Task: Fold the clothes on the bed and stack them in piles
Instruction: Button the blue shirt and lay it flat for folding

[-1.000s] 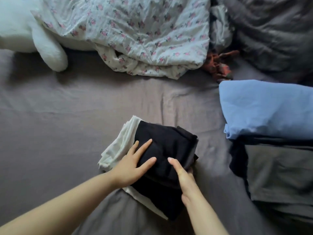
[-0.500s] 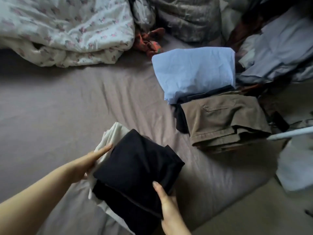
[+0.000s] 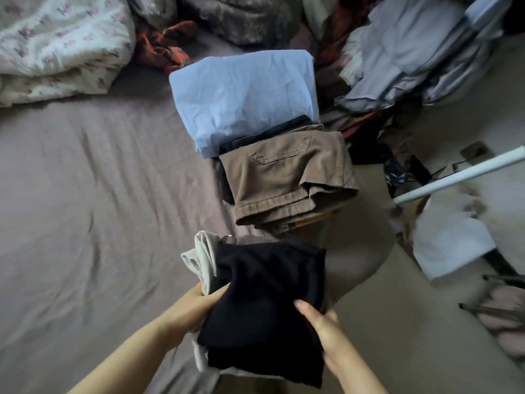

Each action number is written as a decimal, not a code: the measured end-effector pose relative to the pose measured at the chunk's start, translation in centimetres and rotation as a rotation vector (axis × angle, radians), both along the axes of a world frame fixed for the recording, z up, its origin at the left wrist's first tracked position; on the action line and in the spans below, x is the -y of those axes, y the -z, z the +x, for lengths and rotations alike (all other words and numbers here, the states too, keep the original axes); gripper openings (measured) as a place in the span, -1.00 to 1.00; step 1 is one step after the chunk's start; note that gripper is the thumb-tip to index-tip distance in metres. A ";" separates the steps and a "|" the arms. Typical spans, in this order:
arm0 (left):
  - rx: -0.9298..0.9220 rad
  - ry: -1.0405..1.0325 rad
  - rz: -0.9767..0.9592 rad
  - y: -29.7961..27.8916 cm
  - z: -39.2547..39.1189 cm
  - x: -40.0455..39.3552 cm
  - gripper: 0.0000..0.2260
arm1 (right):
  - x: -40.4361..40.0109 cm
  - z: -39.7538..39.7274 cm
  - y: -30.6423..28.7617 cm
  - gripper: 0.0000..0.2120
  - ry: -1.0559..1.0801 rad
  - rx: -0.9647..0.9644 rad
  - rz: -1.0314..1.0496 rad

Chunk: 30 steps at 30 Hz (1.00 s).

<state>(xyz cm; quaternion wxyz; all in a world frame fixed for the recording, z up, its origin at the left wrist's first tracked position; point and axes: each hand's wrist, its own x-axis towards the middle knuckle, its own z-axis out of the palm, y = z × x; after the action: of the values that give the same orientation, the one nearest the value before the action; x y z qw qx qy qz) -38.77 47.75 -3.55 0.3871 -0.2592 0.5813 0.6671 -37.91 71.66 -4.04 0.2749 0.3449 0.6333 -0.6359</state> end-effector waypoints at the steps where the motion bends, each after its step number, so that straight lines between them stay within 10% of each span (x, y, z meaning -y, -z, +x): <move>1: -0.023 0.009 0.017 -0.7 -0.8 -1.8 -0.15 | -1.5 -0.4 -0.4 -0.04 0.022 0.000 0.015; 6: -0.063 -0.055 0.099 -0.4 -4.1 -10.2 -0.71 | -9.0 -7.6 -2.1 -0.51 -0.014 -0.061 0.162; 14: -0.049 -0.386 0.259 2.6 -6.4 -17.3 -0.33 | -12.4 -20.2 -2.7 -0.33 -0.470 -0.193 0.264; 19: 0.060 -0.421 0.060 4.9 -7.2 -18.6 -0.36 | -12.4 -21.1 -1.2 -0.27 -0.584 -0.038 0.344; 24: 0.138 -0.433 -0.066 4.4 -7.8 -18.4 0.01 | -12.7 -22.8 -3.0 -0.11 -0.742 0.007 0.440; 27: 0.178 -0.413 -0.471 2.7 -6.8 -17.5 -0.05 | -11.4 -22.1 -5.3 -0.11 -0.881 -0.277 0.737; 30: -0.255 -0.424 -1.000 0.2 -6.8 -16.2 -0.38 | -8.7 -18.2 -6.3 -0.35 -0.884 -0.909 0.870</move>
<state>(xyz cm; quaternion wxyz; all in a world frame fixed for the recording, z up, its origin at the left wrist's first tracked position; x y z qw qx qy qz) -45.54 63.98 -3.74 0.0012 -0.4399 0.8044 0.3993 -56.15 80.37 2.27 0.0559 -0.1584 0.9561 -0.2399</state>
